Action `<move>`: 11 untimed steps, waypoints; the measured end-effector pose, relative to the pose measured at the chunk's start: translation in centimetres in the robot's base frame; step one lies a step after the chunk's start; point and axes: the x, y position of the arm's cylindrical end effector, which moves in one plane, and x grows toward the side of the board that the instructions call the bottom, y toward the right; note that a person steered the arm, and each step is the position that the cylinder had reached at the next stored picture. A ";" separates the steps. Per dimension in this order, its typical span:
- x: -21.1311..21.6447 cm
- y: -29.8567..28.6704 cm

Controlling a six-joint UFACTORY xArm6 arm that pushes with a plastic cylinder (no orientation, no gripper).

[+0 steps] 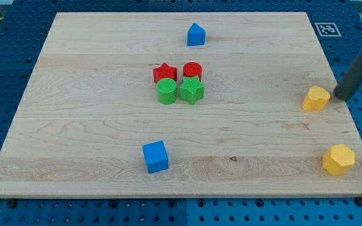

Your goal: Place the heart above the cube

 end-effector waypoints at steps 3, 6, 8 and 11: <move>2.8 -7.5; 4.4 -16.0; 4.4 -18.7; 5.3 -24.3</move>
